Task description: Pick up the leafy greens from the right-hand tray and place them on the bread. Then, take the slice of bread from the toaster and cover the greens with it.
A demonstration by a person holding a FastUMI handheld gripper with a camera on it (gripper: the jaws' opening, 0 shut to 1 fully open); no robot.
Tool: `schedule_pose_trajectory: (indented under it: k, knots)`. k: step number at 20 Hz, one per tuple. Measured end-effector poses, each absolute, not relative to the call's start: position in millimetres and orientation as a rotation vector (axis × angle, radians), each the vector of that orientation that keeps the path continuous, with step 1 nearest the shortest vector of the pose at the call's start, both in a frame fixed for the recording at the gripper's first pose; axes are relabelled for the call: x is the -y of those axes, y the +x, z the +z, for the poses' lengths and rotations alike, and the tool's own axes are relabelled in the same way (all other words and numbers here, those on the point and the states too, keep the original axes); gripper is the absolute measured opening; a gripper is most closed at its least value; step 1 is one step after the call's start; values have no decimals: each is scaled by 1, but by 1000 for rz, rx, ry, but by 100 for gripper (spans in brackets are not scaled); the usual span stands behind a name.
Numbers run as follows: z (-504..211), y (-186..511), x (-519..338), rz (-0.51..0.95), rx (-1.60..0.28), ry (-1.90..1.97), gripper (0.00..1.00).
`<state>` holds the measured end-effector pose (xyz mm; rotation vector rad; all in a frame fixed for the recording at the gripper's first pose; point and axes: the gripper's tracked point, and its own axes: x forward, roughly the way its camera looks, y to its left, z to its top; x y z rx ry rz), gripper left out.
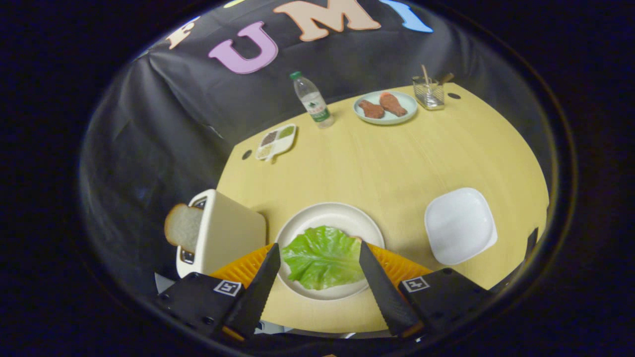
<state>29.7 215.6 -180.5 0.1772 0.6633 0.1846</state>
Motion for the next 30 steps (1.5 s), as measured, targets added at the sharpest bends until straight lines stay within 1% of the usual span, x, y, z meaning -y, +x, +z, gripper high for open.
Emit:
schedule_pose_trajectory:
  k: [6, 15, 19, 26, 30]
  knots:
    - [-124, 36, -282, 274, -557, 115, 100]
    - [-98, 49, -401, 375, -486, 81, 100]
    - [-108, 43, -445, 420, -487, 78, 100]
    - [-167, 29, -471, 455, -583, -37, 99]
    - [-188, 30, -467, 449, -623, -103, 74]
